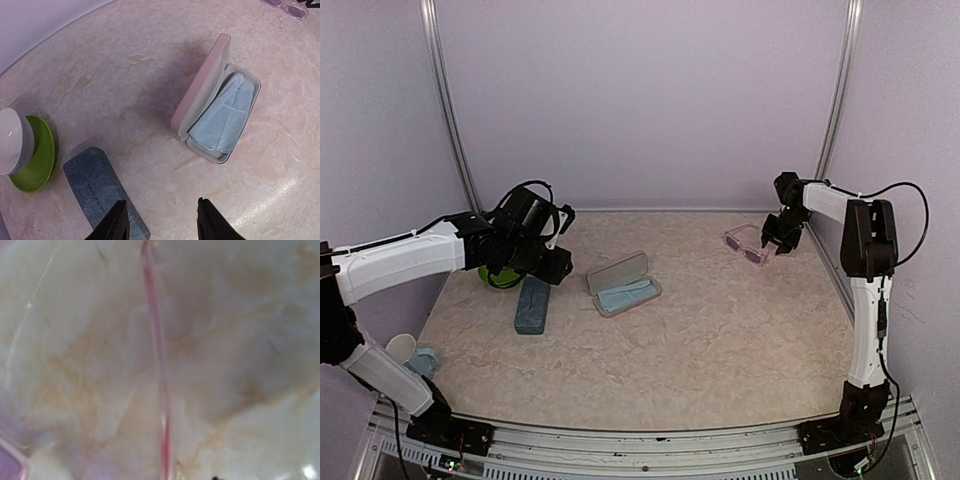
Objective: Organize the sunglasses
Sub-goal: Pick up the sunglasses from the center of the board.
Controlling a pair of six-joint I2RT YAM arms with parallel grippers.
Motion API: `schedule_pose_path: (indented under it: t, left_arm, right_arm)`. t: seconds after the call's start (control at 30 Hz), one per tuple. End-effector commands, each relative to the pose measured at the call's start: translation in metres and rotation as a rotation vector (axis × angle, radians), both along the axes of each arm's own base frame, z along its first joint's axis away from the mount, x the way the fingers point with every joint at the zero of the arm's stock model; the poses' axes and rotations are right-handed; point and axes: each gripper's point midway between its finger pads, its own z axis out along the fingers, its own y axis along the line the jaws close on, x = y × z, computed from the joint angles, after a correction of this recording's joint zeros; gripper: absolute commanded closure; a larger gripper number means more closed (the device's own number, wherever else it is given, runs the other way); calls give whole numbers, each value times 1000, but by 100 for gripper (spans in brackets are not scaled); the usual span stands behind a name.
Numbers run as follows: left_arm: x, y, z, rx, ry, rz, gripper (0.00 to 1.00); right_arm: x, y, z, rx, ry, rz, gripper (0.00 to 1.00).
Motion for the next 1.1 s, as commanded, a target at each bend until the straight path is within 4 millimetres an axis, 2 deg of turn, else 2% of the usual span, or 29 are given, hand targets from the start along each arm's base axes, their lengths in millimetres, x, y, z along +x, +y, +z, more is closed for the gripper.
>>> schedule_pose_path:
  t: [0.0, 0.1, 0.23, 0.4, 0.6, 0.7, 0.8, 0.93, 1.07]
  left_arm:
    - [15, -7, 2, 1, 2, 21, 54]
    - [22, -13, 0, 5, 4, 15, 54]
    - [30, -22, -3, 4, 10, 1, 55]
    - [38, -30, 3, -7, 2, -4, 55]
    - [38, -37, 14, -35, 1, -24, 55]
    - [35, -39, 23, -58, -2, -34, 55]
    - [29, -39, 35, -92, -8, -42, 55]
    - [21, -37, 51, -129, -18, -48, 55]
    - [12, -35, 68, -175, -21, -59, 55]
  right_arm:
    - [5, -1, -10, 18, 20, 8, 59]
    - [4, -5, -14, 23, 25, 8, 66]
    - [4, -8, -19, 38, 32, 11, 81]
    - [5, -8, -14, 39, 16, 40, 97]
    - [3, -3, -4, 50, -7, 89, 100]
    - [3, 4, 13, 76, -57, 122, 100]
    - [2, 15, 40, 86, -124, 167, 100]
    - [-6, 42, 69, 77, -192, 274, 100]
    - [-24, 74, 96, 55, -255, 378, 100]
